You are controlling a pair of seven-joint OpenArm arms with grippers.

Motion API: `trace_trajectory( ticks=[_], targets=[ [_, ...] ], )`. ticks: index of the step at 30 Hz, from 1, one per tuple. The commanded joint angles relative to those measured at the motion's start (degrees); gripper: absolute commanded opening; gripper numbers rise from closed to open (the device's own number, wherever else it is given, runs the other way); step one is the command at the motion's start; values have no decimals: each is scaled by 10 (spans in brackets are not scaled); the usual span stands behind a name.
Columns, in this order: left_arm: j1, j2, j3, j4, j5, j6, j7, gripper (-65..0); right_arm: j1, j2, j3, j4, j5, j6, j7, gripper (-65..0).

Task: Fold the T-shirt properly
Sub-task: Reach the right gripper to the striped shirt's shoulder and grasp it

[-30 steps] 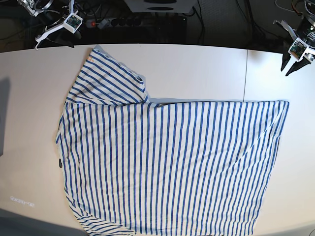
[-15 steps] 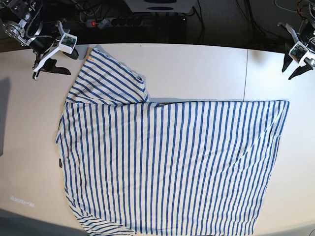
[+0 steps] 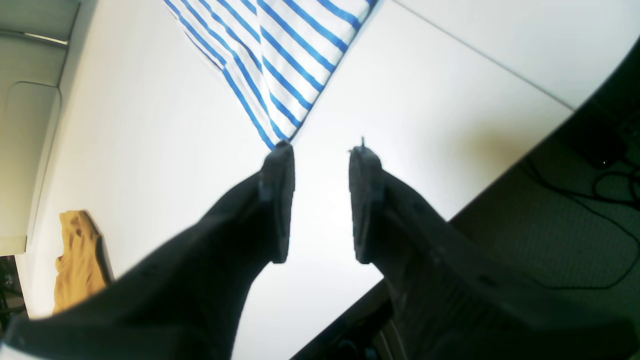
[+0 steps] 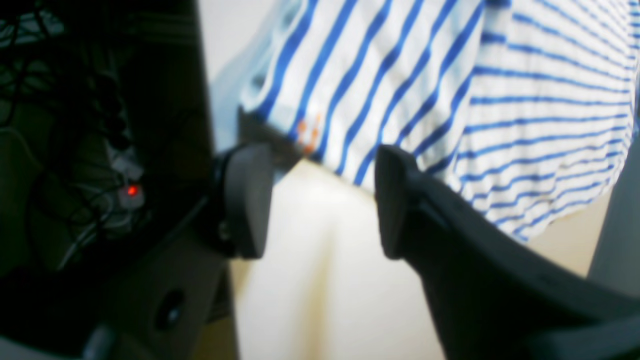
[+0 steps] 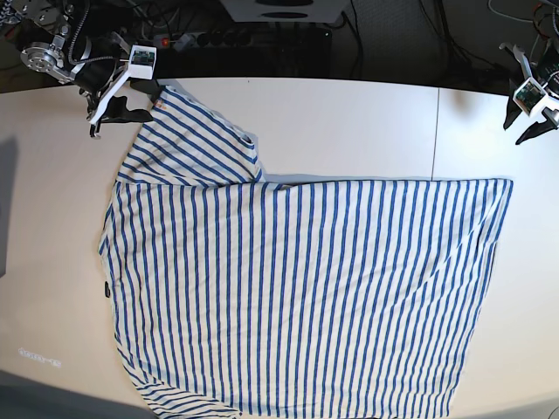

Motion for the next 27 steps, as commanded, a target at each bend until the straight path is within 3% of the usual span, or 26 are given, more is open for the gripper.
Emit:
trace_trajectory(
  ticks=[1,18,27],
  targets=[
    [5,-8,-5,7,-2,-2,-6,-430,5,9,-6,-4,-2,26,-6,-318],
    [5,-8,-5,7,-2,-2,-9,-430,31,4,-34,-21,-4,26,14,-318],
    [5,-12,-5,7,-2,-2,-9,-430,65,-46,-36,-56,-4,43,15,-318]
  ],
)
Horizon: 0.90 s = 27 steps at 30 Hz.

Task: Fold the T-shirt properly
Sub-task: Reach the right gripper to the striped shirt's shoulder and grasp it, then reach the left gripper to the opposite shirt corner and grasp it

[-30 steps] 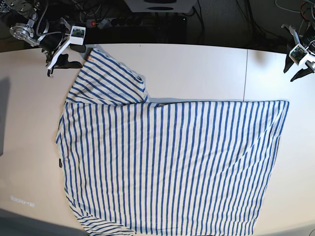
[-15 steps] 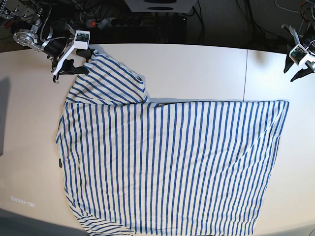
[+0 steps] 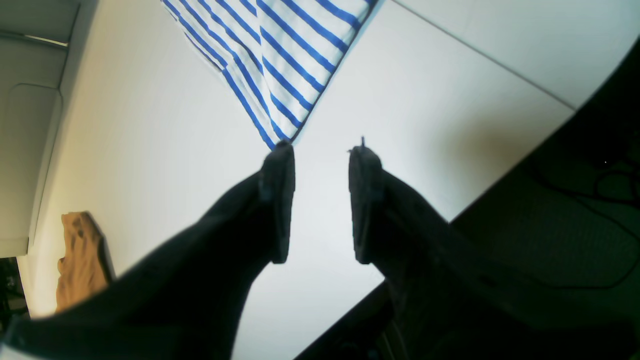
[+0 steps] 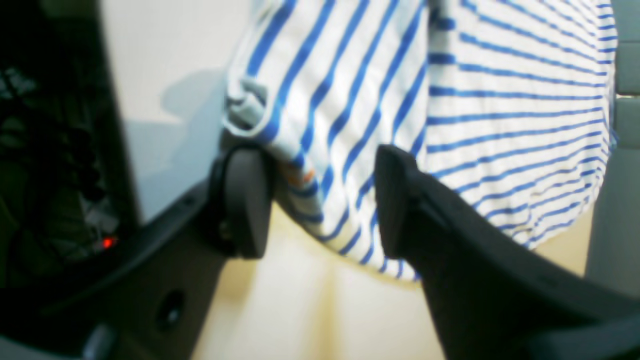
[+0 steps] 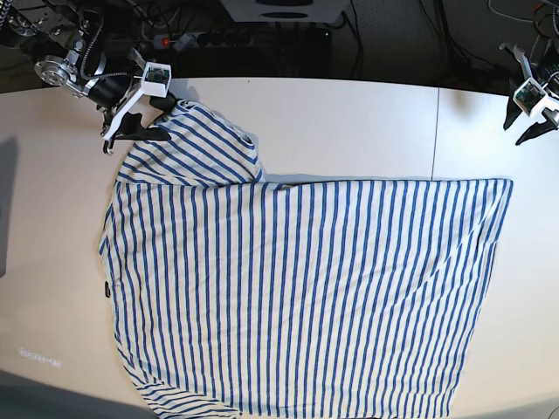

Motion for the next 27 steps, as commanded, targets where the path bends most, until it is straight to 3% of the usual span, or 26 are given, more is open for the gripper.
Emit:
trace_trajectory(
  ticks=[1,11,13,17,22,27],
  targets=[
    [5,-8,-5,7,-3,-2,-8,-430,4,6,-4,-15,-8,44,-33,-318],
    [2,-50,-5,7,-2,-2,-8,-428,60,5,-72,-85,-8,56,-33,-326],
    [1,-60,-5,7,-1,13,-8,-428,62,5,-75,-90,-8,56,-29,-396],
    [-18,-82,-5,1,8,28,-12,-419,65,5,-75,-92,-8,56,-29,-650],
    [-70,-116,30,-42,7,26,-21,-406,65,5,-75,-93,-8,56,-30,-650],
    [-163,-134,139,-104,33,26,-23,-404,65,5,-75,-93,8,56,-30,-650]
  ],
)
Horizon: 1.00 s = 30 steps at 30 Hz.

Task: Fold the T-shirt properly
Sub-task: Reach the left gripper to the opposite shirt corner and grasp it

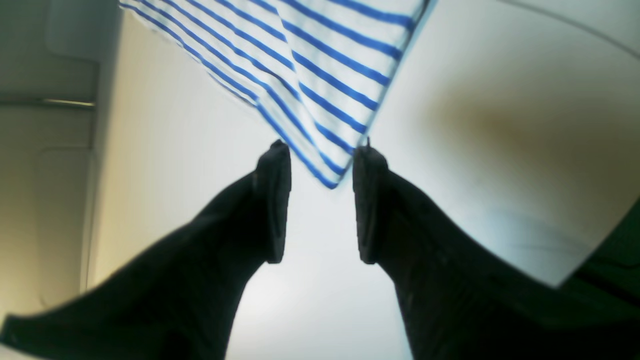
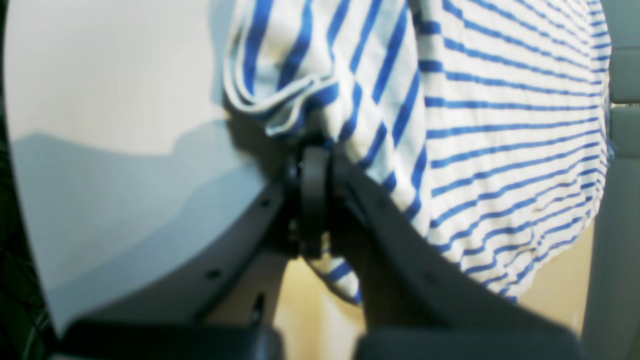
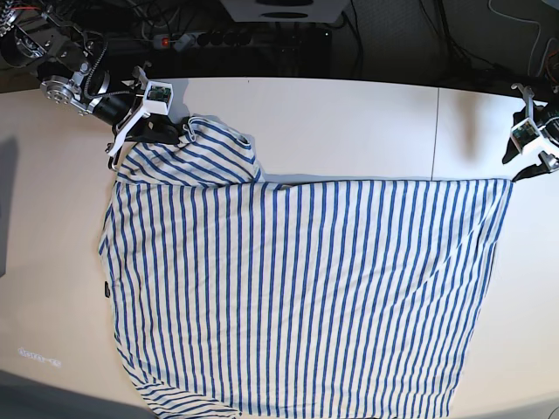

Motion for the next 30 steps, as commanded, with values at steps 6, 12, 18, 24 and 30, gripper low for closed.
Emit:
trace_trajectory(
  ticks=[6,12,18,24,30],
  targets=[
    [-106,-14,119,-67,35,11,-5,-404,-7,10,-3,-16,-3,56,-63,-650],
    [-194,-14,220,-136,78,11,-5,-359,-7,10,-3,-16,-3,56,-63,-650],
    [-259,-14,278,-172,78,12,1,-359,-7,10,-3,-16,-3,56,-63,-650],
    [-290,-14,317,-179,77,13,18,-359,-7,10,-3,-16,-3,56,-63,-650],
    [-309,-8,327,-210,78,13,18,-359,-7,10,-3,-16,-3,56,-63,-650]
  ],
)
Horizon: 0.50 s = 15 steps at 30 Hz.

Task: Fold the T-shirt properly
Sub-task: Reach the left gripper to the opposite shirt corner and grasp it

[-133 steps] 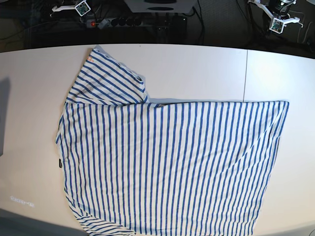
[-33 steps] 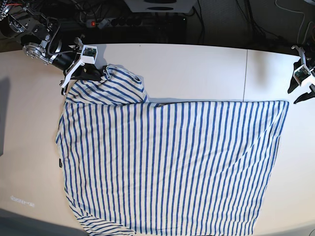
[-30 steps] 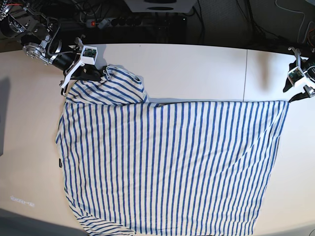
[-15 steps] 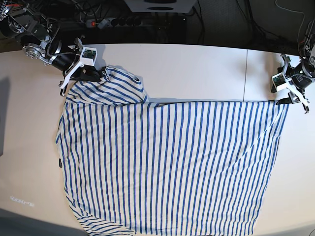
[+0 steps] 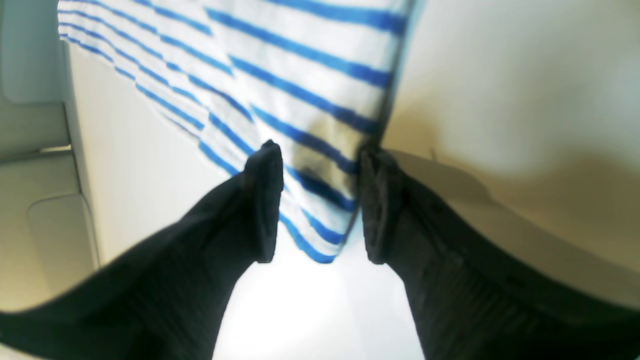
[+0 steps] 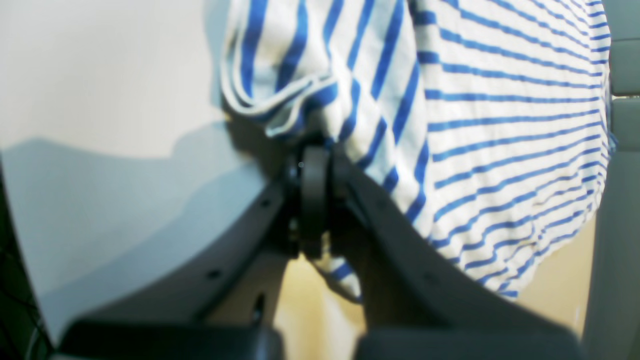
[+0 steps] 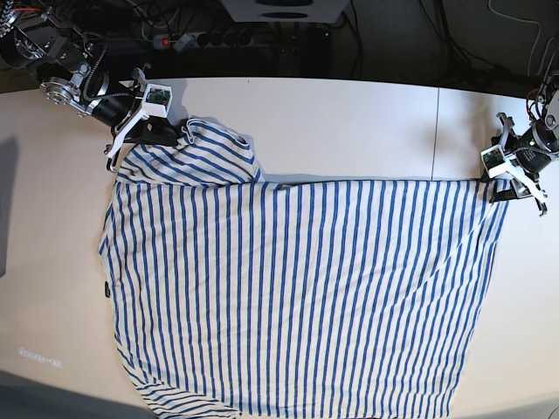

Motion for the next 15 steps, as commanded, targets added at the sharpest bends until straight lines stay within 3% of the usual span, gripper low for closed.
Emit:
trace_trajectory(
  ticks=[1,5,8,10,14,15],
  targets=[
    [-2,-6,0,-6,4,0,16,-359,-9,11,-3,-14,-10,56,-58,-650],
    [-10,9,0,-29,5,-5,15,-360,-8,11,-3,-14,-10,56,-58,-650],
    [-9,14,0,-40,20,-35,14,-381,-8,11,-3,-14,-10,56,-58,-650],
    [-9,18,0,-46,21,-51,9,-459,-8,11,-3,-14,-10,56,-57,-650],
    [-9,24,0,-48,20,-44,3,-650,-9,11,-3,-14,-10,56,-56,-650],
    [-9,25,1,-48,15,-44,0,-650,-9,11,-3,-14,-9,56,-53,-650]
  ],
)
